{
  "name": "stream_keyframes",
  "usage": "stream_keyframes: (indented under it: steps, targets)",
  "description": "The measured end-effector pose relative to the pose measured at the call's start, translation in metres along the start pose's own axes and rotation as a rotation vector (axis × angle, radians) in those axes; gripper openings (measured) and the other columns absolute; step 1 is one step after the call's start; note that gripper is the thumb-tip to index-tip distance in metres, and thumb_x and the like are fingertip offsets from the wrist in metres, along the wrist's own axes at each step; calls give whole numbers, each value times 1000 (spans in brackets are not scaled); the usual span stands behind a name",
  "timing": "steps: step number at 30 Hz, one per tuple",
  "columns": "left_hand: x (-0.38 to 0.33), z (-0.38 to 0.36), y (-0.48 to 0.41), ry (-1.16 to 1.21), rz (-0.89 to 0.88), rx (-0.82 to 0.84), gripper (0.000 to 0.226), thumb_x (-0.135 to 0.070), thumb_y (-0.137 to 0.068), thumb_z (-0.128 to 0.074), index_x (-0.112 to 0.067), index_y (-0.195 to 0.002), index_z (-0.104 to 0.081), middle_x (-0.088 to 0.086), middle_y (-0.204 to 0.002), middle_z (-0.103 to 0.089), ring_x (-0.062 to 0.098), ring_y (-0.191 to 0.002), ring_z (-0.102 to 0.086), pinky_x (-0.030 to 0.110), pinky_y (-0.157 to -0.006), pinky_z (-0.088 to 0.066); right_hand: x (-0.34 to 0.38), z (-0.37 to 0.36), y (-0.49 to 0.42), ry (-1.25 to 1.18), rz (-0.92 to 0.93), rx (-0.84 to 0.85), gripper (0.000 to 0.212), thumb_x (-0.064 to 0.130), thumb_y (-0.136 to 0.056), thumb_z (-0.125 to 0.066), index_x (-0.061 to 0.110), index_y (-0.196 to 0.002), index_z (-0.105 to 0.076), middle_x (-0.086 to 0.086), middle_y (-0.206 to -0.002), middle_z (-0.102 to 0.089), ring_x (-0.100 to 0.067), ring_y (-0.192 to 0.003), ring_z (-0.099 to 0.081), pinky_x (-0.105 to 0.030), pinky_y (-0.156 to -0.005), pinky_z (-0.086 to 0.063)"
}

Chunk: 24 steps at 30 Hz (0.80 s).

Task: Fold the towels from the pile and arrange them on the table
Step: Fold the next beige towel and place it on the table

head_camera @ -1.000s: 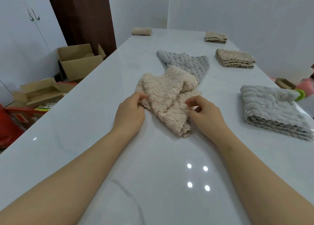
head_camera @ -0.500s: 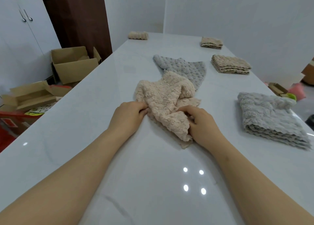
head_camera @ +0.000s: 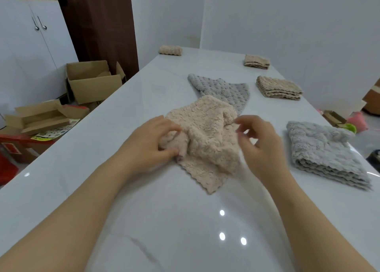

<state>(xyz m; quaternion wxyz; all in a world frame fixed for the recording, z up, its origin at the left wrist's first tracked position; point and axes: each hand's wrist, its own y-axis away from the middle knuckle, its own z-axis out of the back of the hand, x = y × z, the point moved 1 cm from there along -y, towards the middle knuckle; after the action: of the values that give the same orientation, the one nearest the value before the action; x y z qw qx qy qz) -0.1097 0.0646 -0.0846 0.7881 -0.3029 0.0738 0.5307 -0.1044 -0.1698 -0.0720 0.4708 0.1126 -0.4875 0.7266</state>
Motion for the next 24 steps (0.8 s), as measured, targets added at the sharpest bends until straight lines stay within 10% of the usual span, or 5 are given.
stream_keyframes:
  steps: [6,11,16,21,24]
  targets:
    - [17,-18,1,46,179,72,62,-22,-78,-66,-32,-134,-41,-9,-133,-52,7,-117,-48,13,-85,-30,14,-27,21,375,135,728,44,57,-73,-59,38,-112,-56,12,-105,-46,-11,-102,-37,-28,-93,-31]
    - [17,-9,2,-24,287,-327,48,7,-75,-49,-19,-112,-64,4,-108,-69,23,-101,-60,16,-79,-36,8,-31,22,403,149,532,21,24,-84,-48,27,-99,-63,11,-104,-53,-14,-102,-42,-32,-90,-37]
    - [5,1,2,-19,160,-573,36,12,-73,-51,-8,-97,-69,-3,-95,-66,1,-90,-51,-4,-79,-28,5,-21,15,243,110,420,18,13,-73,-47,16,-83,-62,4,-96,-61,-22,-94,-48,-35,-83,-39]
    - [0,6,4,331,229,-470,35,11,-80,-50,-15,-82,-71,-23,-77,-66,-8,-77,-57,2,-72,-41,4,-2,2,38,48,50,16,11,-66,-46,14,-72,-61,15,-82,-59,-13,-88,-50,-25,-81,-38]
    - [-9,11,6,459,165,-316,42,11,-82,-53,-27,-79,-70,-13,-78,-72,5,-76,-63,14,-73,-48,1,11,-2,-185,-122,36,13,12,-64,-42,20,-64,-52,15,-53,-45,-1,-55,-42,-10,-53,-31]
